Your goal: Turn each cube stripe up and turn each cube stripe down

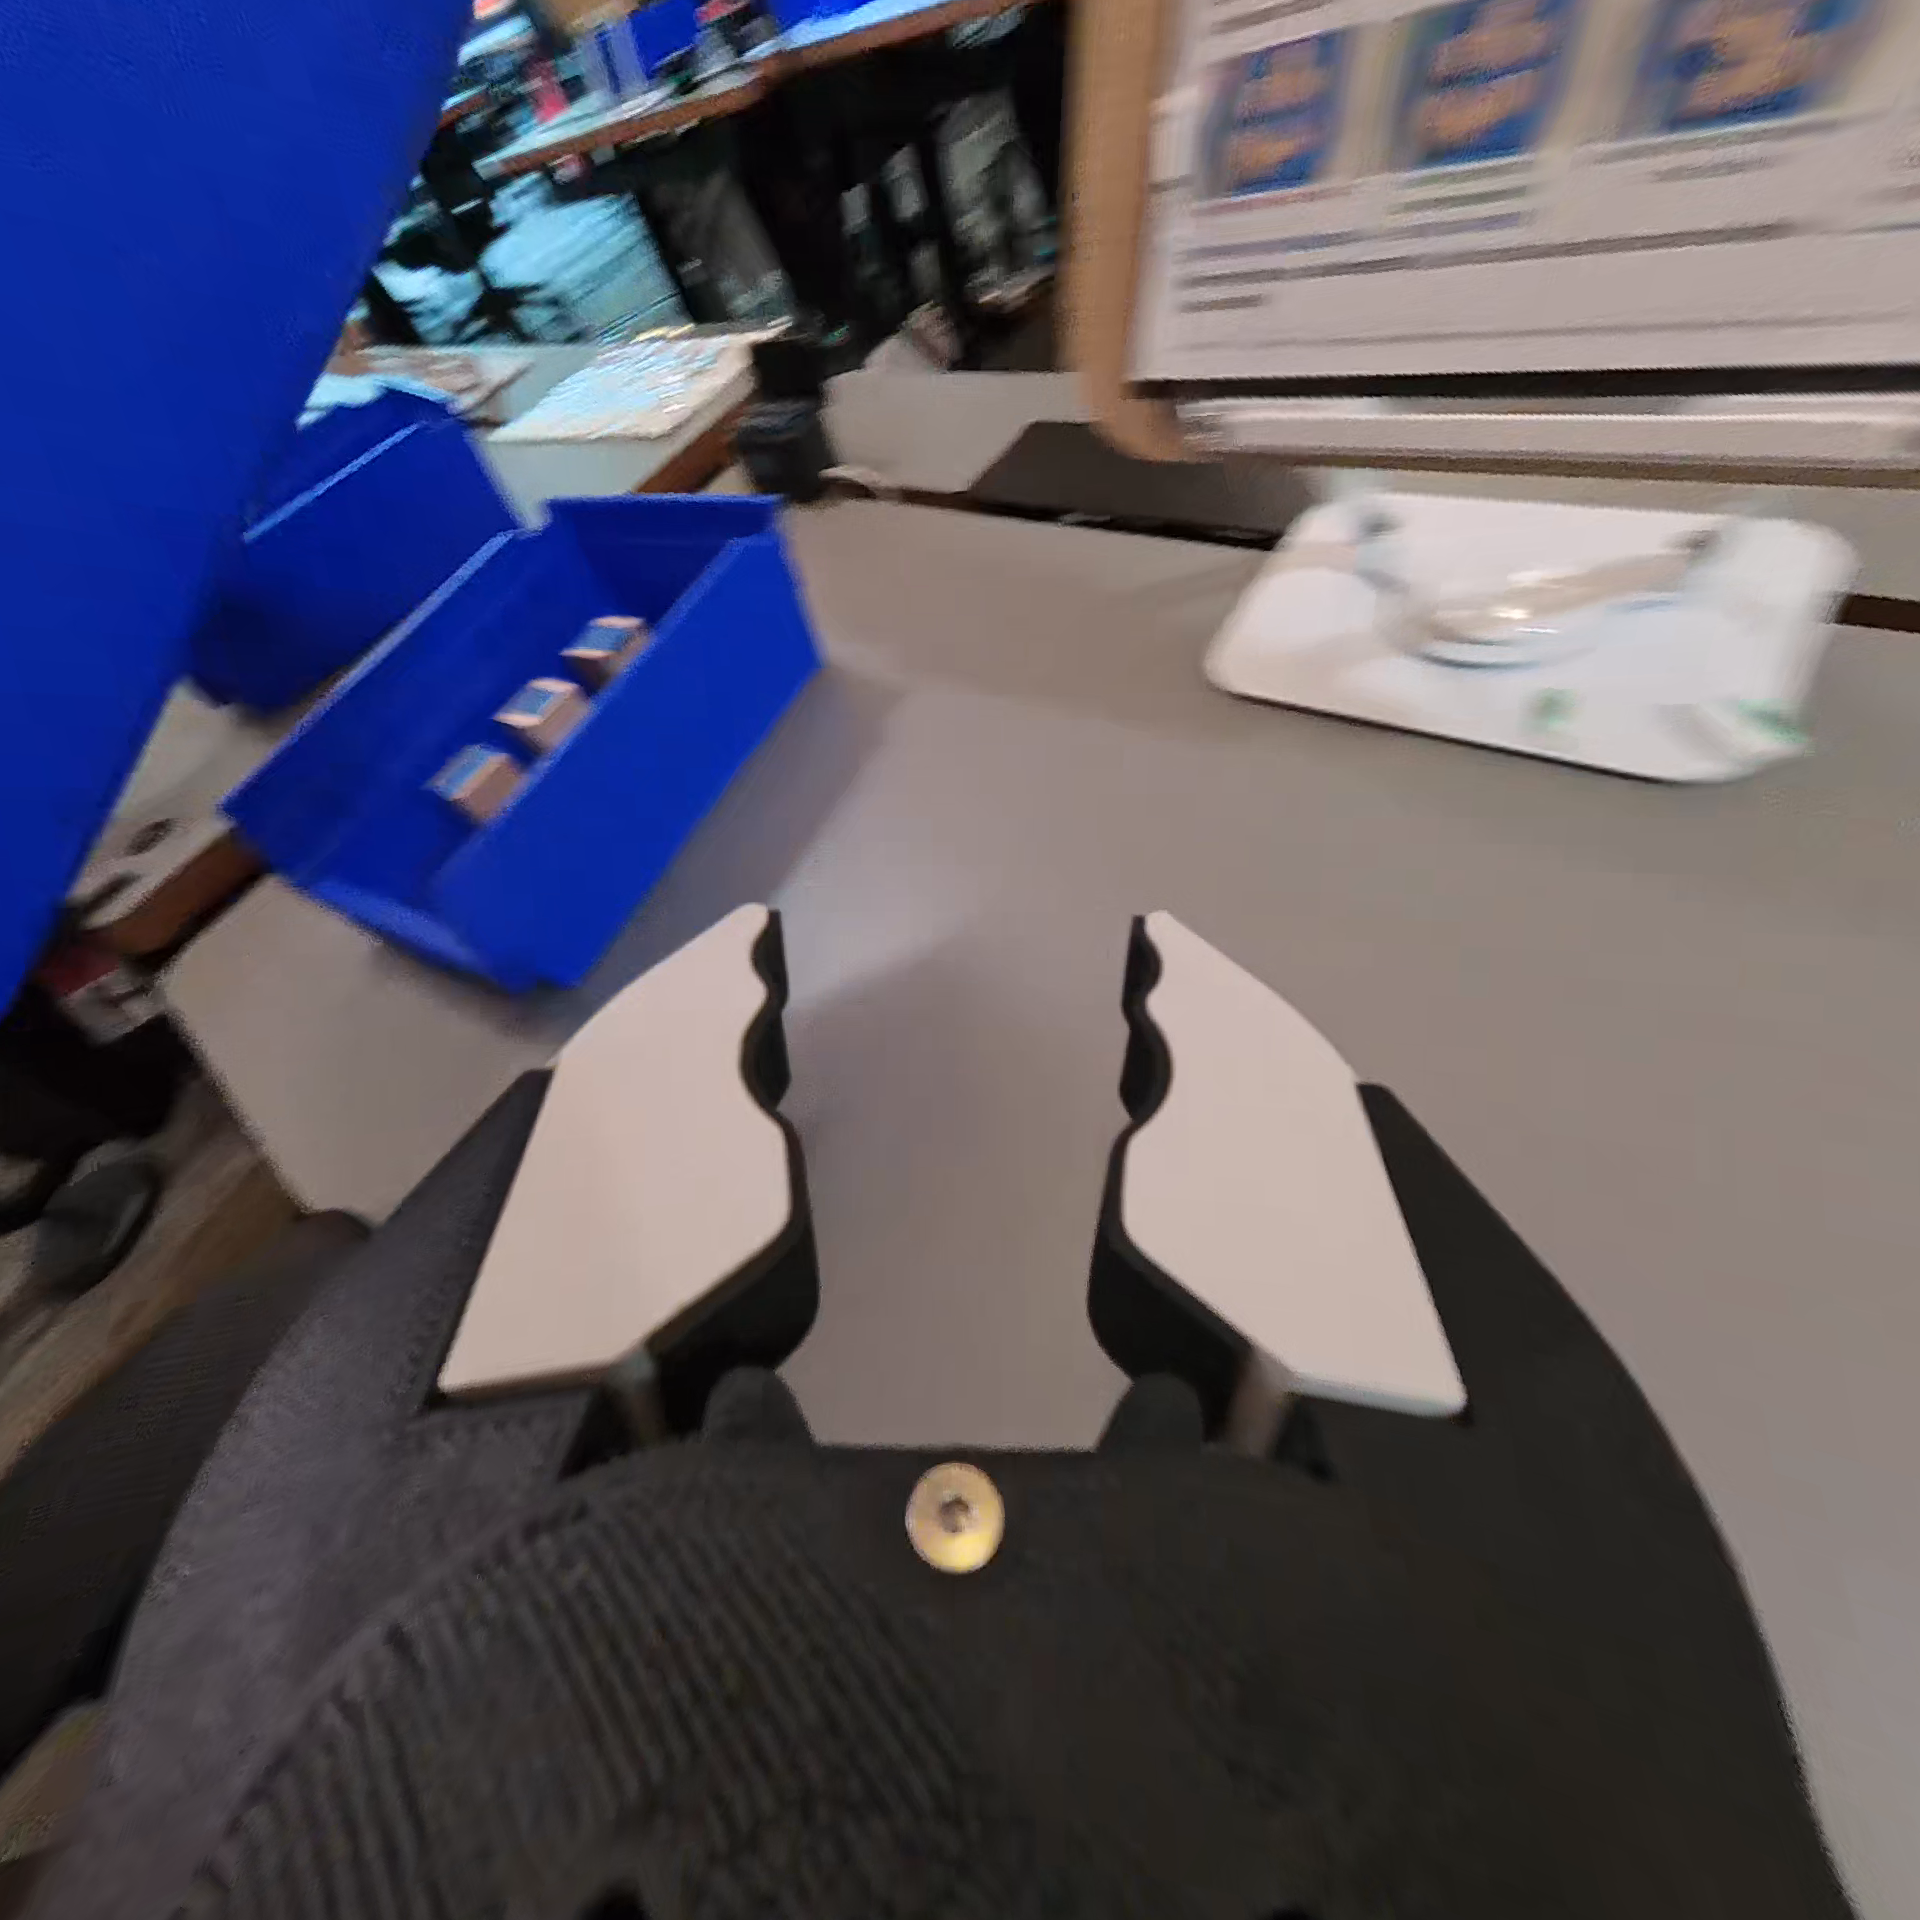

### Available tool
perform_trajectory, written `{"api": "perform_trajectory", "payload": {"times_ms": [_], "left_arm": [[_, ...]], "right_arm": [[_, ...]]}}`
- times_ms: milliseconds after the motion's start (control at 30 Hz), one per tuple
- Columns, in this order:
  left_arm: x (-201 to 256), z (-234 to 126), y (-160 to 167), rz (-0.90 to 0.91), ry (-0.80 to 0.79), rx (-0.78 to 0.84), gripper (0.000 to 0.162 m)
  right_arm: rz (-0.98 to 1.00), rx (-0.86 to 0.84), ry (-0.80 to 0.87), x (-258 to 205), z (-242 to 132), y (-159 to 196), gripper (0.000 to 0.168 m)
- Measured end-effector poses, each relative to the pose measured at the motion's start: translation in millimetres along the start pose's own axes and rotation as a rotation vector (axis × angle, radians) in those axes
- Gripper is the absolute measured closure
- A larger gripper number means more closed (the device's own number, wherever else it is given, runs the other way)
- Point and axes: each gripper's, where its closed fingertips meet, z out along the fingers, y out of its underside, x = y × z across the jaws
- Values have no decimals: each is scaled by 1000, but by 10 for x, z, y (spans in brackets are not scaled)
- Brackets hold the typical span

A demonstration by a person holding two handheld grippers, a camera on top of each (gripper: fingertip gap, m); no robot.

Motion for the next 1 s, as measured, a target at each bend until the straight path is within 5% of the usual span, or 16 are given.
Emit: {"api": "perform_trajectory", "payload": {"times_ms": [167,433,600,1000], "left_arm": [[1378,444,51,158,284,-66,154],[3285,1030,664,305,679,-211,154],[3919,1372,707,470,729,-209,154],[5017,1821,431,550,800,-119,153]], "right_arm": [[-3,86,254,1020,-869,235,106],[66,240,596,2133,-1890,853,109],[73,271,662,2240,-2091,937,110],[90,208,854,2397,-2481,1332,96]]}}
